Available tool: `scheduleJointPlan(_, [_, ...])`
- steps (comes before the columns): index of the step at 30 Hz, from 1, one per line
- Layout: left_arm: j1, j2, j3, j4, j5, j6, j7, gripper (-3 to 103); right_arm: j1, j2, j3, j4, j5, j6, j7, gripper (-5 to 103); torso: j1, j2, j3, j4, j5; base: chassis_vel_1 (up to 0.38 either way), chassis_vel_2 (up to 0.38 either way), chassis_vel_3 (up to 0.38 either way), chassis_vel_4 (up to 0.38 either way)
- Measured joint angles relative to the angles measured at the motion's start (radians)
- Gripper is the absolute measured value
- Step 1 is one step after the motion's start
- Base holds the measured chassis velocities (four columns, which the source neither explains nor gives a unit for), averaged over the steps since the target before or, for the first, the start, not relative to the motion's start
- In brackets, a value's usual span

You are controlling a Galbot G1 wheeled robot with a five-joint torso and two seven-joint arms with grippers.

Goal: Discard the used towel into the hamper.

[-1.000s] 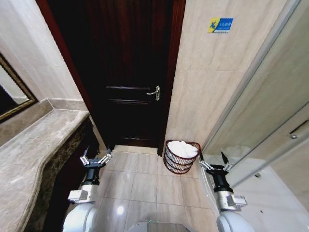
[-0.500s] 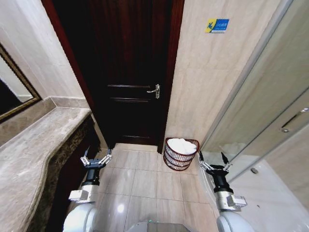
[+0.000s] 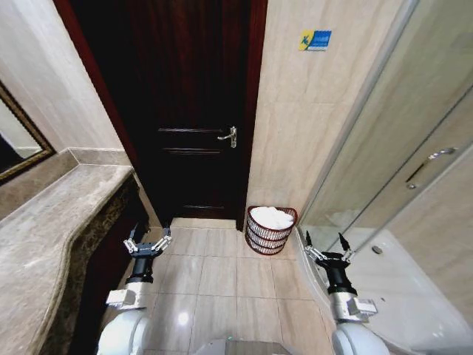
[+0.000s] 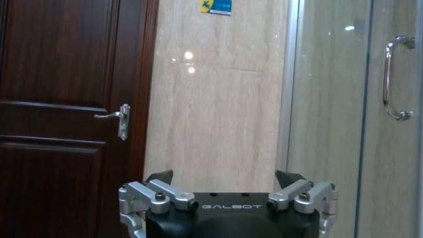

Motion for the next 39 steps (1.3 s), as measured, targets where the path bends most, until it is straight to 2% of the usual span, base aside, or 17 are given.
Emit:
scheduleJointPlan(28, [-0.015, 0.001, 0.004, 0.024, 0.0, 0.038, -0.003, 100, 0.023, -0.002, -0.011, -0.03, -0.007, -0.01, -0.002, 100, 0.0, 0.0, 0.0, -0.0001, -0.0001, 0.05, -0.044, -0.044, 0.048])
scheduleJointPlan(39, [-0.032, 0.002, 0.007, 0.053, 0.0, 0.029, -0.002, 100, 0.047, -0.005, -0.022, -0.038, -0.018, -0.027, -0.003, 100, 0.0, 0.0, 0.0, -0.0001, 0.0, 0.054, -0.048, -0.045, 0.052])
